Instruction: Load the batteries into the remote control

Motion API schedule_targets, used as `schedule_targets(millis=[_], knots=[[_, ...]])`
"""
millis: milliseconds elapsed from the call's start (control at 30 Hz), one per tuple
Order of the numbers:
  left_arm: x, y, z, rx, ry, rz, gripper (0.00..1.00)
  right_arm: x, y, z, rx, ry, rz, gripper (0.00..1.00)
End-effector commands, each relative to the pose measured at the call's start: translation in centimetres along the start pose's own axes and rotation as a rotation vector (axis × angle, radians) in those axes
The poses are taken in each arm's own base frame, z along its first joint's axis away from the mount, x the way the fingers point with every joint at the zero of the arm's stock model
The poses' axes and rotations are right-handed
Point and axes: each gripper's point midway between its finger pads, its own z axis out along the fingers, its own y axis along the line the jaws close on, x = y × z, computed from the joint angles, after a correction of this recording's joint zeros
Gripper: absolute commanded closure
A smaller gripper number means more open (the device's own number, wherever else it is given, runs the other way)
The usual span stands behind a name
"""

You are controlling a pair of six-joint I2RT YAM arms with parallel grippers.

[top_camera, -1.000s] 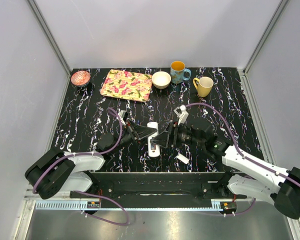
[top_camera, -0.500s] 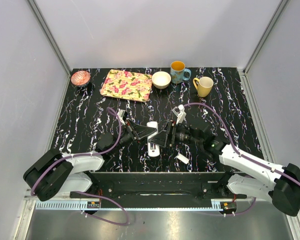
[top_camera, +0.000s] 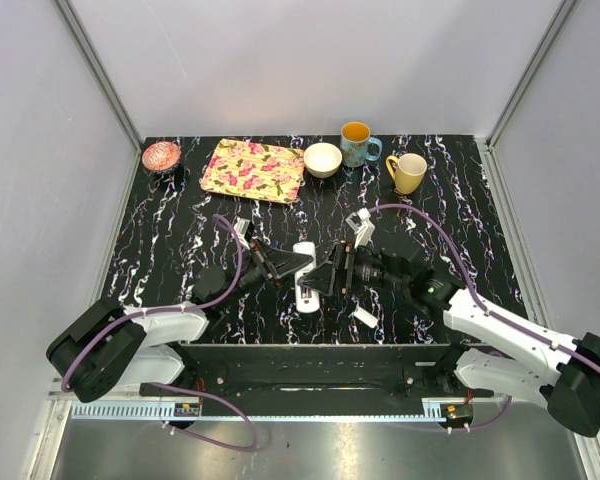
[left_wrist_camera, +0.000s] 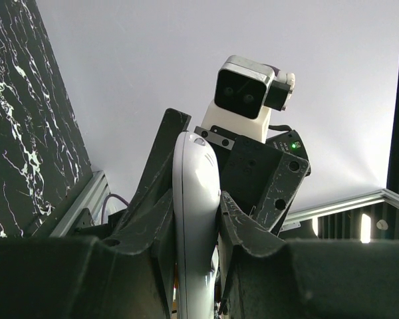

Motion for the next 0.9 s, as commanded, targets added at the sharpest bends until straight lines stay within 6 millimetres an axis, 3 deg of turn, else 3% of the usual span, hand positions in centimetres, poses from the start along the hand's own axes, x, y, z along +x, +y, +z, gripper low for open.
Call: schedule_targets(millis=[0,367,733,867], knots=[[0.0,-10.1,-1.9,0.423,-0.031,0.129,1.0,-1.7,2.5,-1.2,-0.045,-0.027,-0.061,0.17],[-0.2,-10.3,-1.8,0.427,-0.029,0.129,1.0,-1.6,2.7,-2.2,-0.047,-0.048,-0.092,0.17],[0.1,-11.0,-2.1,0.448,-0.015,0.139,1.0,-2.5,0.4,-2.0,0.039,-0.101,-0.054,0.2],[0.2,-11.2,-2.1,0.454,-0.012,0.14,1.0,-2.0,-0.8,-1.5,0.086,-0.07,-0.04,0.21]])
